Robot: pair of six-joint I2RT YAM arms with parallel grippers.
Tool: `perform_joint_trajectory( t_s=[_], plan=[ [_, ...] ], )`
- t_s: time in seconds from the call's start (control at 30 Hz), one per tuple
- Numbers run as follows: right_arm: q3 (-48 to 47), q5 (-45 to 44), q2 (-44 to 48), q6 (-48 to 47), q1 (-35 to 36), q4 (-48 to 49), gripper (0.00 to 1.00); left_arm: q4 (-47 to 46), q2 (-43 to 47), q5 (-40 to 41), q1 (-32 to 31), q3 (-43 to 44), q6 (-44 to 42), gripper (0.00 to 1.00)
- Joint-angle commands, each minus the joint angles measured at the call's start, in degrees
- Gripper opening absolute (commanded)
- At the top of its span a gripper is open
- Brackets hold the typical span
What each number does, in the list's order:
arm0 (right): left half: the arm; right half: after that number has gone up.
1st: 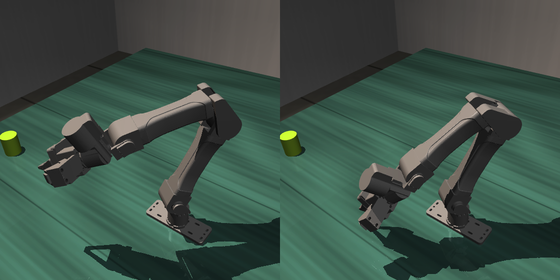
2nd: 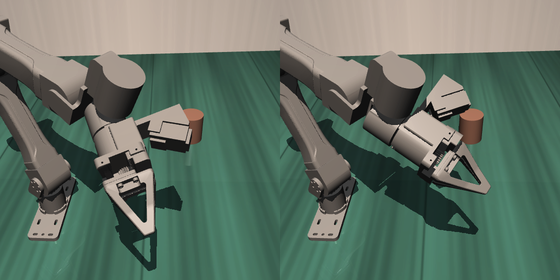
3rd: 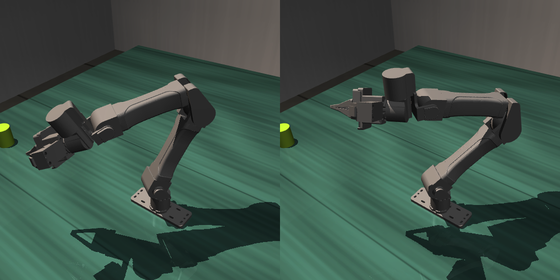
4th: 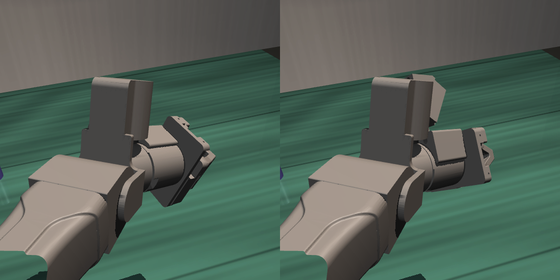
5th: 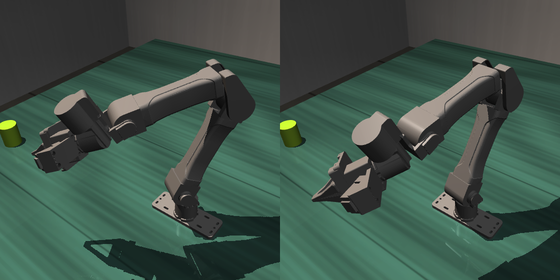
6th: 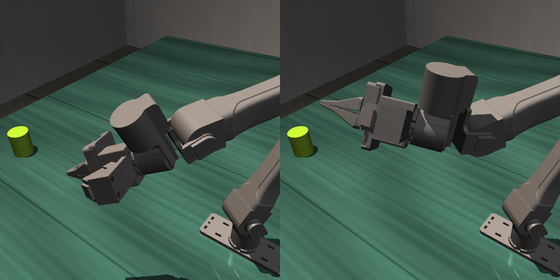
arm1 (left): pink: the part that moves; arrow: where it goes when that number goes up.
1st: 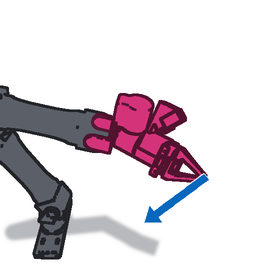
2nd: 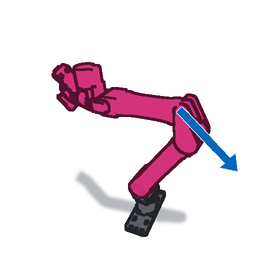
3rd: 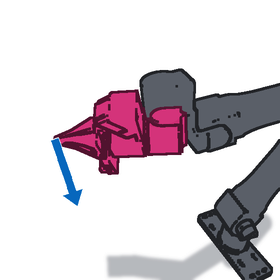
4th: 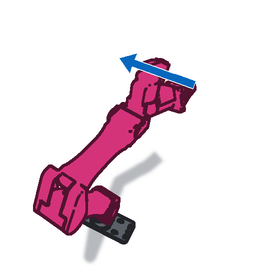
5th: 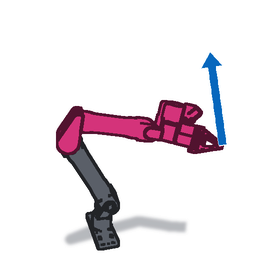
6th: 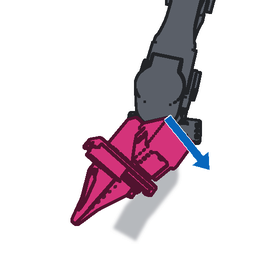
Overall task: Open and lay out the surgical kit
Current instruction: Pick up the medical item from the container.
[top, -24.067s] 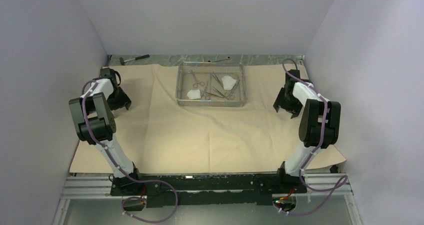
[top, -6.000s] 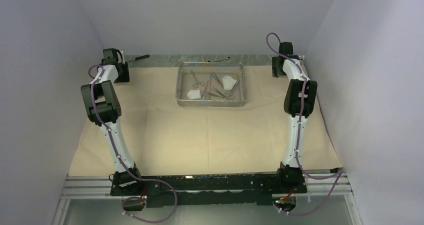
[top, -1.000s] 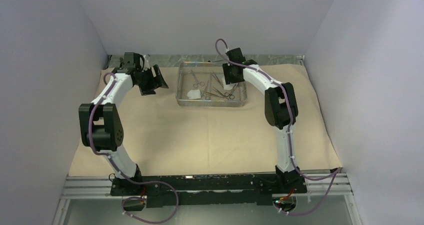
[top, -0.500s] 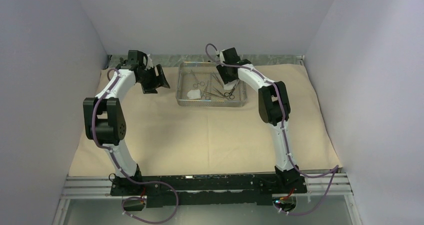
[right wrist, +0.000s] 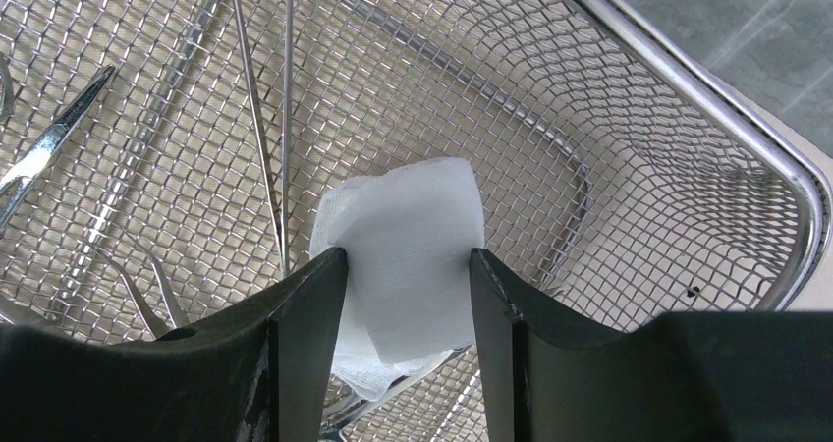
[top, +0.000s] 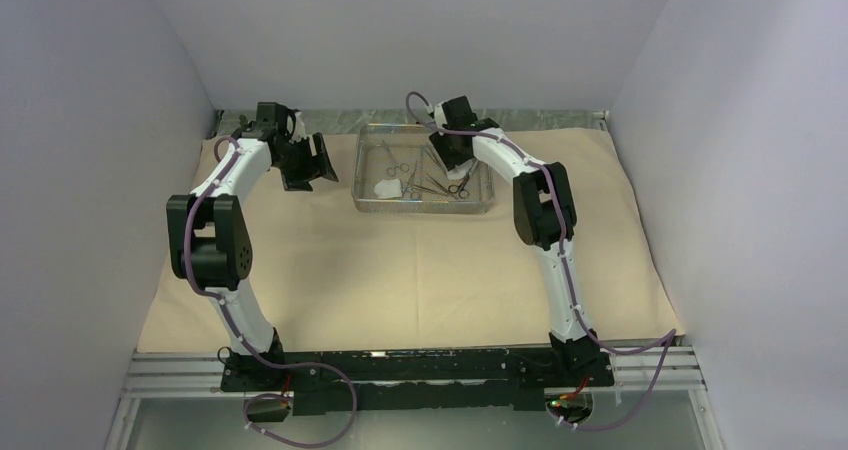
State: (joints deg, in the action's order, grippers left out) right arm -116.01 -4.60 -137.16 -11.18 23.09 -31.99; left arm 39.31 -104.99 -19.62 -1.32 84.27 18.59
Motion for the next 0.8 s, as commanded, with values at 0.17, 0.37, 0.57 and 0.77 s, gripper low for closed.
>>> perform_joint_trajectory(
  t_s=[0.17, 0.37, 0.57, 0.77],
  plan=[
    [-3.50, -2.50, 0.52, 1.53, 0.20, 0.21, 0.44, 1.69, -0.95, 1.14, -0.16, 2.21, -2.13, 0.76],
    [-5.03, -2.06, 1.47, 1.70, 0.20, -0.22, 0.29, 2.26, -0.83, 2.39, -0.19, 1.98, -2.71, 0.76],
    [-6.27, -4.03, 1.20, 1.94, 0.19, -0.64, 0.21, 2.56, -1.00, 2.92, -0.18, 1.81, -3.26, 0.76],
    [-7.35, -4.89, 2.59, 3.56, 0.03, -0.44, 0.20, 2.44, -1.09, 3.01, -0.13, 1.69, -3.37, 0.75]
  ],
)
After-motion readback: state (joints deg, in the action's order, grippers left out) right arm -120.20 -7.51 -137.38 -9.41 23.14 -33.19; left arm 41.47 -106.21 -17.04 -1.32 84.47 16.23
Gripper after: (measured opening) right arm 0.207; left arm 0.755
